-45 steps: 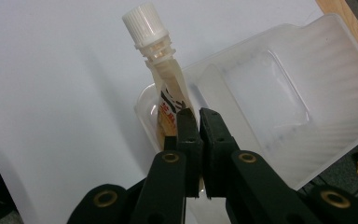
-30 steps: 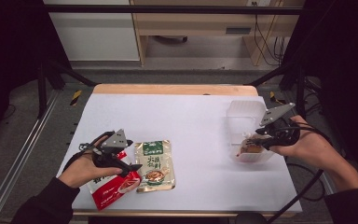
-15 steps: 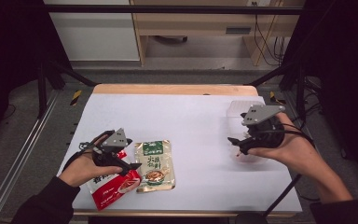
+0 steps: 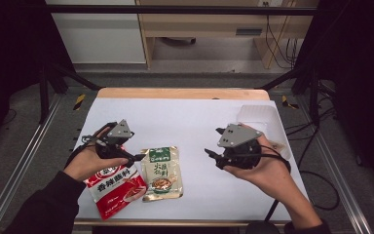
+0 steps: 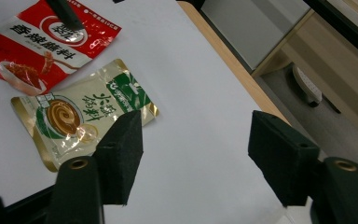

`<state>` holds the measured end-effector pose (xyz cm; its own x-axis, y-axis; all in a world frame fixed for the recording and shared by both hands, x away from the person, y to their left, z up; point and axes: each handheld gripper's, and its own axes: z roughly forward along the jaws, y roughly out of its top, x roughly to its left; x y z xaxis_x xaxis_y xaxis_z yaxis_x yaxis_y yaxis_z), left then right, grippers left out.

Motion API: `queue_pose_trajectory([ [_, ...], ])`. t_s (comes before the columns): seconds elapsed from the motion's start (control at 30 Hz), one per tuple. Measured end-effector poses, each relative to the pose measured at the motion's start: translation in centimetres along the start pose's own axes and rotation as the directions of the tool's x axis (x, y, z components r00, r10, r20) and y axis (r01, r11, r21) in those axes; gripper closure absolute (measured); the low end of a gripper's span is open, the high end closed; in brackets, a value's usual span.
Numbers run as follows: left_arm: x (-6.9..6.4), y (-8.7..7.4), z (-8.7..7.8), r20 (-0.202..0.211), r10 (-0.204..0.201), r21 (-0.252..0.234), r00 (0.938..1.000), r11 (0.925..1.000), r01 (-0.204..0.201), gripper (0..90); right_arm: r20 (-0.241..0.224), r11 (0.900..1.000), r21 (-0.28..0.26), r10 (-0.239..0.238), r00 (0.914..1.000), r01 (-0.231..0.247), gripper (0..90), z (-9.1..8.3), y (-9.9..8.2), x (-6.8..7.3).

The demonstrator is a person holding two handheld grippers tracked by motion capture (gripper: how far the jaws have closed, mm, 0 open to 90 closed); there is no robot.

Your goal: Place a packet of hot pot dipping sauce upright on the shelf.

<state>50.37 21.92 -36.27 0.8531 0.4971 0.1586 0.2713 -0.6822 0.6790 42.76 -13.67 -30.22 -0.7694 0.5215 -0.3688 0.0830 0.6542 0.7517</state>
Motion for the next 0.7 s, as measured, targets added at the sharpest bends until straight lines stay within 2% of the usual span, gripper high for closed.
queue_pose_trajectory([
  [0.13,1.1,-0.5,1.0,0.007,-0.019,0.015,0.9998,0.9997,0.019,19.8,-0.019,0.9998,-0.01,0.017,0.9997,-0.018,43.1,1.6,-0.8,1.4],
  [0.23,1.5,-0.8,1.5,0.02,-0.017,0.031,0.9997,0.9994,0.016,22.9,-0.031,0.9993,-0.006,0.036,0.9989,-0.036,44.2,2.6,-1.5,2.0],
  [0.27,1.8,-1.0,2.1,0.024,-0.011,0.046,0.9997,0.9989,0.009,23.1,-0.039,0.9983,-0.001,0.058,0.9976,-0.058,45.0,3.6,-2.2,2.7],
  [0.4,2.5,-1.5,3.4,0.033,-0.023,0.064,0.9992,0.9977,0.021,23.0,-0.05,0.995,0.026,0.098,0.9939,-0.097,44.8,5.8,-3.7,3.8],
  [0.5,2.8,-1.8,4.5,0.035,-0.029,0.085,0.999,0.996,0.026,22.6,-0.045,0.9898,0.046,0.137,0.9895,-0.135,43.0,7.5,-4.6,4.4],
  [0.53,2.8,-1.8,4.5,0.035,-0.029,0.085,0.999,0.996,0.026,22.4,-0.045,0.9898,0.046,0.137,0.9895,-0.135,43.0,7.5,-4.6,4.4],
  [0.57,2.8,-2.0,5.2,0.041,-0.031,0.101,0.9987,0.9945,0.027,22.2,-0.034,0.9853,0.051,0.165,0.9857,-0.163,40.5,8.5,-5.0,4.9],
  [0.6,2.8,-2.0,5.2,0.041,-0.031,0.101,0.9987,0.9945,0.027,21.6,-0.033,0.9835,0.05,0.176,0.9839,-0.174,39.1,9.0,-5.2,5.2],
  [0.63,2.7,-2.0,5.8,0.048,-0.013,0.124,0.9988,0.9923,0.007,21.3,-0.039,0.9809,0.049,0.19,0.981,-0.188,37.0,9.5,-5.4,5.4],
  [0.7,2.5,-2.0,6.3,0.058,-0.007,0.136,0.9983,0.9908,-0.001,20.8,-0.029,0.9761,0.042,0.215,0.9763,-0.213,33.2,10.3,-5.7,5.8],
])
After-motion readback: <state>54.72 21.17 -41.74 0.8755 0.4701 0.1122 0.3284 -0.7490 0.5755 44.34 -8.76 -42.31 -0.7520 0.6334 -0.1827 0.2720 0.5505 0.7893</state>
